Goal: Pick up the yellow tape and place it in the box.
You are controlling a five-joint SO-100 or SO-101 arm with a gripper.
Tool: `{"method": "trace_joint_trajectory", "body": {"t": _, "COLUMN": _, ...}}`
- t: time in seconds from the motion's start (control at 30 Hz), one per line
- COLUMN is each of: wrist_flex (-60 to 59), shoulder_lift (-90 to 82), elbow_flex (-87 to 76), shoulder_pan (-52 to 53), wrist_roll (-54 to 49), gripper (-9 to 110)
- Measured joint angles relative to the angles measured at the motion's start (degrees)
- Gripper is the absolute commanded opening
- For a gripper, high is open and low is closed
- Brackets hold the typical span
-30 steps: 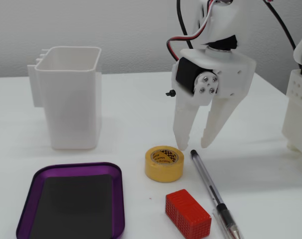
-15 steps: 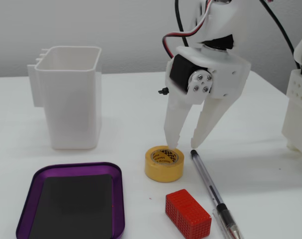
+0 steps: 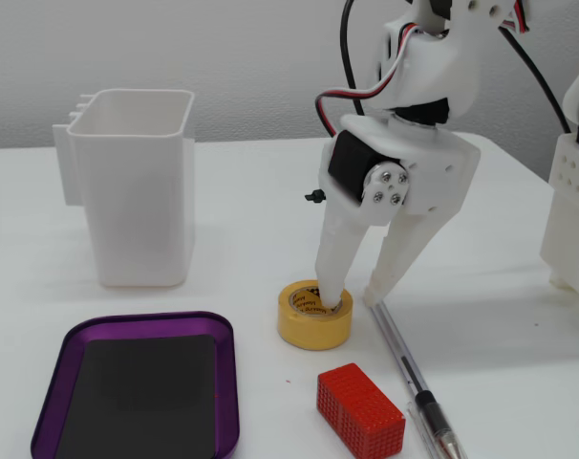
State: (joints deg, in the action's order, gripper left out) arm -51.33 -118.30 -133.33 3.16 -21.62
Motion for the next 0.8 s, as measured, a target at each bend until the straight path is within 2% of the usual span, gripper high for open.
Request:
{"method": "trace_joint_trajectory", "body": {"t": 0.2, "wrist_flex": 5.1, "shoulder_lift": 0.0, "elbow_flex": -3.6, "shoulder_pan": 0.26, "wrist_roll": 0.0, "gripper": 9}}
{"method": "trace_joint_trajectory", "body": {"t": 0.33, "wrist_flex": 6.15, "shoulder_lift": 0.0, "elbow_flex": -3.78, "shoulder_pan": 0.26, "wrist_roll": 0.0, "gripper": -1}}
{"method": "trace_joint_trajectory", "body": {"t": 0.57, "wrist_flex": 6.15, "shoulder_lift": 0.0, "elbow_flex": -3.78, "shoulder_pan": -0.7, "wrist_roll": 0.62, "gripper": -1}}
{"method": "trace_joint_trajectory", "body": {"t": 0.8, "wrist_flex": -2.37, "shoulder_lift": -4.04, "elbow_flex": 6.68, "shoulder_pan": -4.75, "wrist_roll": 2.64, "gripper": -1}}
